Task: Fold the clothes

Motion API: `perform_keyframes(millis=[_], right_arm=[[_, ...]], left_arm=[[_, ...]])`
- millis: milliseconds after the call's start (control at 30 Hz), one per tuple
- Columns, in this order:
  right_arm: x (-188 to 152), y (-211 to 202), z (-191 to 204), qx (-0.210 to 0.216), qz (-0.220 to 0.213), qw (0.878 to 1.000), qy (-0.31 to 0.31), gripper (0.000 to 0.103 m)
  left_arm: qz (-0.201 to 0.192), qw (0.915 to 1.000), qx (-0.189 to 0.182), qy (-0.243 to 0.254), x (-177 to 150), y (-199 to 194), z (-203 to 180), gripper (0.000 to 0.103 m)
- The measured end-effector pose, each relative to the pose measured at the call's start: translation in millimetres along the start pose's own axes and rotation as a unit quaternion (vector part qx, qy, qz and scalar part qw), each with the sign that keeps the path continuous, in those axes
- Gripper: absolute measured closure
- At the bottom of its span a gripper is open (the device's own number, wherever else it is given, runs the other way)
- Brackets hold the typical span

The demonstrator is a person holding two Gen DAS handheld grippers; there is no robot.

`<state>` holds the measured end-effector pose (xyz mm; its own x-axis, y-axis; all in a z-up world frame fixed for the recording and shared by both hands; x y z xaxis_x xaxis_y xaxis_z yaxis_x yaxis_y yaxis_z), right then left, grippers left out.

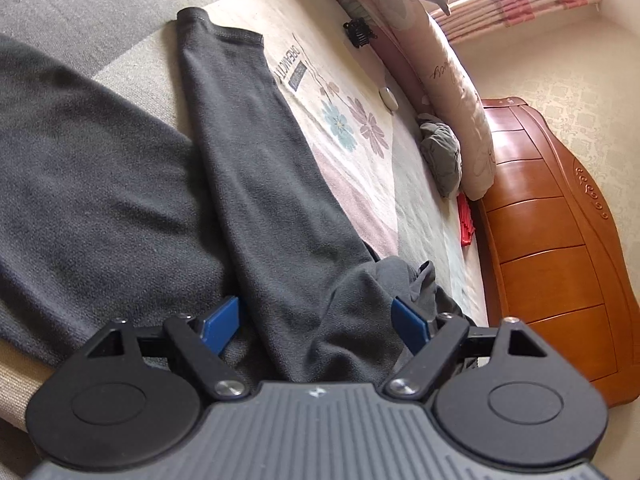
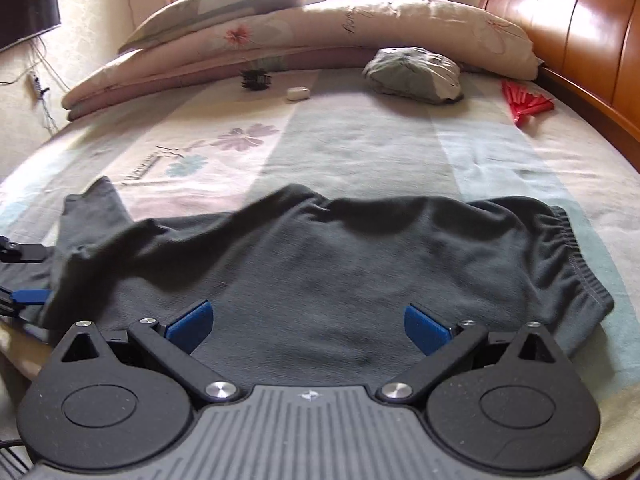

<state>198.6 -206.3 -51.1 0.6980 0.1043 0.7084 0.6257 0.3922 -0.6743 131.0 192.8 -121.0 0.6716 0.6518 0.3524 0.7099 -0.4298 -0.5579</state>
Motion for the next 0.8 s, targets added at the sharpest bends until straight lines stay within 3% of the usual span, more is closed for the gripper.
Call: perform_keyframes(millis=[133,400,500,567,633,800], right_arm=[[4.7,2.8,18.9,0.034,0.001,0.999,0.003,0.0],[-0.4,12.7,34.5,0.03,0.01,0.999,-0.008,0.0],[-2.7,16.3,39.4,0.029,0.015,0.999,-0.013,0.0],[-4.3,18.7,42.7,0.028,0.018,0.999,-0.016,0.0],[-5.8,21.1,46.0,0.027,0.022,0.999,-0.019,0.0],[-8.3,22.1,44.3,0.031,0.024,0.999,-0.018,0.0]], left_arm=[[-0.009,0.9998,-0.016,-0.011,7.3,6.3,6.0,0.021],[-0.022,0.9988,-0.044,-0.009,26.4,18.0,4.0,0.021],[-0.017,0.9964,-0.081,0.019,22.7,16.8,-6.4,0.02],[-0.012,0.9966,-0.076,0.028,21.7,21.1,-6.8,0.02],[-0.013,0.998,-0.061,0.011,24.3,27.6,2.8,0.021],[-0.024,0.9936,-0.105,-0.031,30.7,26.6,10.4,0.022]])
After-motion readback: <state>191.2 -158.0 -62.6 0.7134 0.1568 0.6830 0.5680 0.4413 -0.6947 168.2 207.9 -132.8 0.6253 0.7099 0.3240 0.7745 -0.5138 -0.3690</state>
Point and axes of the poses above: each gripper's, at about its wrist camera, not at the fingertips, and y roughly the way its jaws point, z to its left, x to its top, the point moved 1 cm from there along y, roughly the way its jaws point, and after that the axes turned 4 degrees about y, right-handed, at the moved point
